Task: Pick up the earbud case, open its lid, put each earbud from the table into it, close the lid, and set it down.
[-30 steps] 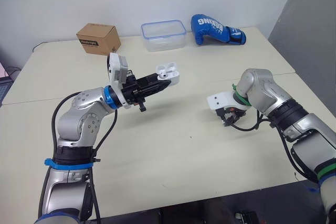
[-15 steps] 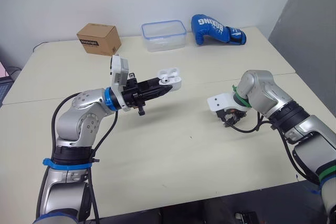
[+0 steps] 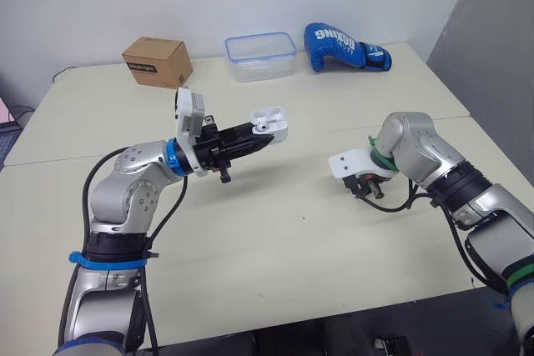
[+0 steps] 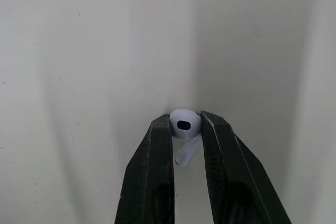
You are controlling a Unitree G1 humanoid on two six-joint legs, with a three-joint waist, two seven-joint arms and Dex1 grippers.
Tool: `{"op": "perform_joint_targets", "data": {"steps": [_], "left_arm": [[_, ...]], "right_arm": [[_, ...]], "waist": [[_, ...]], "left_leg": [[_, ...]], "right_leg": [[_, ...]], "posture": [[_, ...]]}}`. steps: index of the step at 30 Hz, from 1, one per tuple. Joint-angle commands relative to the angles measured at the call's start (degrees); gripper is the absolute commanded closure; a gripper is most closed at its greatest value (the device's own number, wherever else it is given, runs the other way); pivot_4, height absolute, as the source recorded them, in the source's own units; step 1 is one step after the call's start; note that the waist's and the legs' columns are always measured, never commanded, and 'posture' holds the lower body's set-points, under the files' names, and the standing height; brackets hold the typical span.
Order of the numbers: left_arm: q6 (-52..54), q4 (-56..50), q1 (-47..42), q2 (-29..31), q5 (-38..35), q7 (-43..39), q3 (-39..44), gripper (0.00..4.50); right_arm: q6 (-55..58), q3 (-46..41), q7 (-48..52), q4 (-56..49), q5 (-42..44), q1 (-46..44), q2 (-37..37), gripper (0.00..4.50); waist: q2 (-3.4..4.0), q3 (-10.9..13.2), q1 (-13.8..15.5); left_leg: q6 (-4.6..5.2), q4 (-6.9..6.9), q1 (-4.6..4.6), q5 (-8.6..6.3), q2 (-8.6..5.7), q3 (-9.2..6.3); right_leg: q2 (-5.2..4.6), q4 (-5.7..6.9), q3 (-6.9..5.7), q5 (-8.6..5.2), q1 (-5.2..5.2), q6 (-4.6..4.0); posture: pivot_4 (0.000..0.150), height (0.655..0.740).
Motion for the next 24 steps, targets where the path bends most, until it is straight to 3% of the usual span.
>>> {"op": "perform_joint_targets", "data": {"steps": [1, 8, 12, 19, 24], "left_arm": [[-1.3, -0.6, -0.7, -0.3, -0.1, 0.5, 0.5, 3.74], [-2.3, -1.5, 0.6, -0.9, -0.1, 2.5, 1.1, 3.74], [-3.1, -1.1, 1.5, -0.7, 0.0, 2.7, 1.3, 3.74], [-3.7, 1.3, 0.6, -0.6, 0.2, 1.9, 1.0, 3.74], [-4.1, 3.3, -0.6, -0.6, 0.5, 1.1, 0.5, 3.74]], "right_arm": [[1.3, -1.9, 3.0, -2.7, 0.4, 0.8, -1.4, 4.12], [14.2, -11.5, 2.6, -15.1, 7.1, 3.6, -5.7, 4.12], [34.4, -23.6, -2.4, -26.0, 15.6, 8.4, -5.4, 4.12], [60.5, -46.1, -19.3, -39.9, 25.6, 13.2, 8.8, 4.12], [70.1, -54.2, -31.1, -49.3, 28.5, 11.7, 20.7, 4.12]], "waist": [[0.00, 0.0, 0.0], [0.00, 0.0, 0.3], [0.00, 0.0, 0.7], [0.00, 0.0, 1.2], [0.01, 0.0, 1.4]], "left_leg": [[0.00, 0.00, 0.00, 0.00, 0.00, 0.00], [0.00, 0.00, -0.03, 0.00, -0.01, -0.01], [0.00, -0.01, -0.04, 0.00, 0.00, -0.03], [0.01, 0.00, -0.01, 0.00, -0.01, -0.01], [0.01, -0.01, -0.02, 0.00, -0.03, -0.04]], "right_leg": [[0.00, 0.00, 0.00, 0.00, 0.00, 0.00], [-0.01, 0.00, 0.01, 0.00, -0.02, 0.00], [-0.01, 0.00, -0.01, 0.00, 0.00, 0.00], [0.00, 0.11, 0.02, 0.00, 0.00, 0.00], [0.00, 0.11, 0.01, 0.00, -0.04, -0.01]], "posture": [[0.150, 0.7400], [0.150, 0.7400], [0.150, 0.7400], [0.150, 0.7400], [0.150, 0.7400]]}}
